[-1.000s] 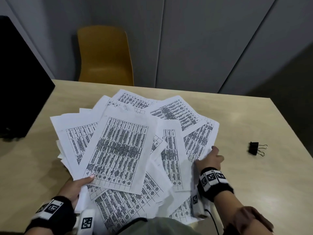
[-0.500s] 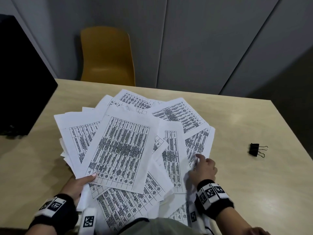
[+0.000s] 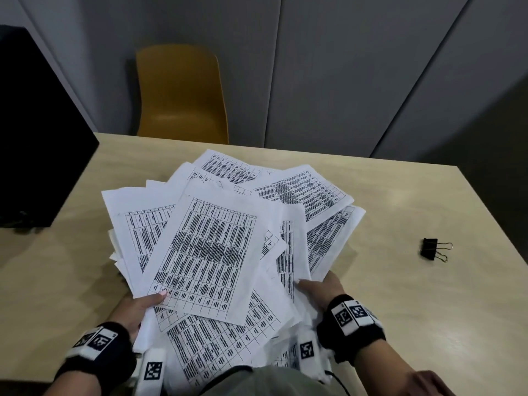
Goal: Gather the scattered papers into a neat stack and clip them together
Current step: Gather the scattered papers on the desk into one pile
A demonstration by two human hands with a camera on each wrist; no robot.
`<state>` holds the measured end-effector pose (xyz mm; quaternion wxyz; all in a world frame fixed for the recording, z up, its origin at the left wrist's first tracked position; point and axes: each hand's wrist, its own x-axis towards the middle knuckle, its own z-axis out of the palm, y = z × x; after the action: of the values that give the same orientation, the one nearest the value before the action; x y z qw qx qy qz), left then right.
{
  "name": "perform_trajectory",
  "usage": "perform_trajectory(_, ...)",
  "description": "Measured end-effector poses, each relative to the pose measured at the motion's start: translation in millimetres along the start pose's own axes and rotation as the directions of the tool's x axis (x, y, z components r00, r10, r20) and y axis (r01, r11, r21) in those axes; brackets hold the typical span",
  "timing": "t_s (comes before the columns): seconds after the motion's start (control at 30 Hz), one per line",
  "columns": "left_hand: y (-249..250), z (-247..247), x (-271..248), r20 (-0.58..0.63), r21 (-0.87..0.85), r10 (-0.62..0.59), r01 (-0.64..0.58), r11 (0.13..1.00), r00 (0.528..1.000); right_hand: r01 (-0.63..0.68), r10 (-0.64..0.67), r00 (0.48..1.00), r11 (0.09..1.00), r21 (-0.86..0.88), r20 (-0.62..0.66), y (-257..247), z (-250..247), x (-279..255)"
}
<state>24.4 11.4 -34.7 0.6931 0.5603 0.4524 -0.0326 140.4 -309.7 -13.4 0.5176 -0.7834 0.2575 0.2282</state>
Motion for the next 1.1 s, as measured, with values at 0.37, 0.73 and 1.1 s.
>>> perform_trajectory(0.37,1.3,-1.0,-0.7,0.02,0.038,0.017,-0.018,0.999,1.0,-0.053,0.052,0.994,0.999,-0.002,-0.1,10.8,-44.9,17.6)
perform_trajectory(0.73,-1.8,-0.9,3.5,-0.015,0.078,0.007,-0.006,0.997,1.0,0.01,-0.021,0.942,0.999,-0.036,-0.334,10.3,-67.1,24.5)
perform_trajectory(1.1,2.0,-1.2,1.4,-0.011,0.074,-0.008,0.009,0.997,1.0,0.103,0.024,0.859,0.971,0.218,-0.511,-18.1,-107.7,14.4)
